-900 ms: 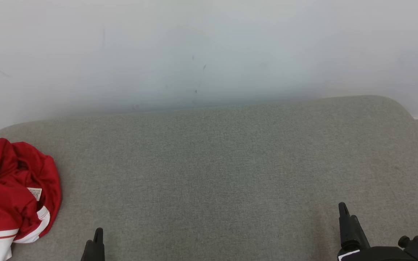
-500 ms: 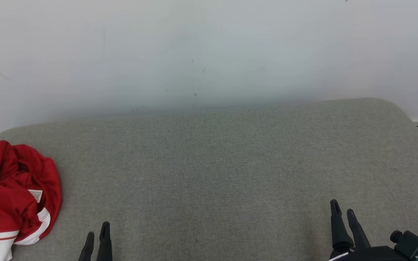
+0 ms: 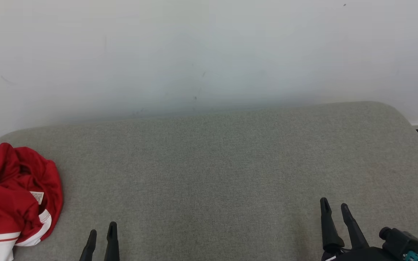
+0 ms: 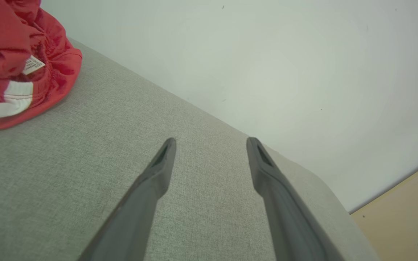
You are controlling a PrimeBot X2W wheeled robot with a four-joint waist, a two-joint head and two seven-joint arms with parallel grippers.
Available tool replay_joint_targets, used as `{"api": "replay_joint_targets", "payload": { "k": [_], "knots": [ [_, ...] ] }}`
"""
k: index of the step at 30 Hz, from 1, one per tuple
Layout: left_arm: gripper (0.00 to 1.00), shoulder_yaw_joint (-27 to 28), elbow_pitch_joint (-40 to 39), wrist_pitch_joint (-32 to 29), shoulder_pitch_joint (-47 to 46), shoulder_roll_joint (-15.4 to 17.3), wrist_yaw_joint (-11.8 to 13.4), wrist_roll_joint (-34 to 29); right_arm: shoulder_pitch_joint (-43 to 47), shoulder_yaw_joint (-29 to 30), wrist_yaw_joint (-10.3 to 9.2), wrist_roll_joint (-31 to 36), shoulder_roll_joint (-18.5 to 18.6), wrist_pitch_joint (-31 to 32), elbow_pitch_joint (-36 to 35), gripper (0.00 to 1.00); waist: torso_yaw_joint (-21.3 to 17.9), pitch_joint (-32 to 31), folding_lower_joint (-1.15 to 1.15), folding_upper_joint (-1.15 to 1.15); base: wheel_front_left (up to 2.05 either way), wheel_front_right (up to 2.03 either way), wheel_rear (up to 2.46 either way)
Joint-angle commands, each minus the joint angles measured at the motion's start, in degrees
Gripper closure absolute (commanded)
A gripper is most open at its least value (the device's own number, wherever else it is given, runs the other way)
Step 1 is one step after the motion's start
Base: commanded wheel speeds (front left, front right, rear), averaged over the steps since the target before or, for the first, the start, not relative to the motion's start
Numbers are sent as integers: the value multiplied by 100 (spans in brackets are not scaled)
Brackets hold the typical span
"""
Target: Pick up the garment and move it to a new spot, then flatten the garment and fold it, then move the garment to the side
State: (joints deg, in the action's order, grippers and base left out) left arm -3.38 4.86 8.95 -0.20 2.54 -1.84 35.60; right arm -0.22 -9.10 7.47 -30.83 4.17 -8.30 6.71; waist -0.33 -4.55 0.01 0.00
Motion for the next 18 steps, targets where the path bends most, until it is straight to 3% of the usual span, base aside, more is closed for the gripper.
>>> {"api": "replay_joint_targets", "payload": {
  "k": [1, 18],
  "knots": [
    [0, -16, -94, 56, 34, 33, 35, -184, 35, -62, 2, 175, 51, -64, -88, 0, 4, -9, -1, 0, 0, 0, 0],
    [0, -63, -169, 281, 74, 40, 203, -980, 144, -307, 3, 1096, 54, -311, -292, 0, 43, -69, -1, 0, 0, 0, 0]
  ]
}}
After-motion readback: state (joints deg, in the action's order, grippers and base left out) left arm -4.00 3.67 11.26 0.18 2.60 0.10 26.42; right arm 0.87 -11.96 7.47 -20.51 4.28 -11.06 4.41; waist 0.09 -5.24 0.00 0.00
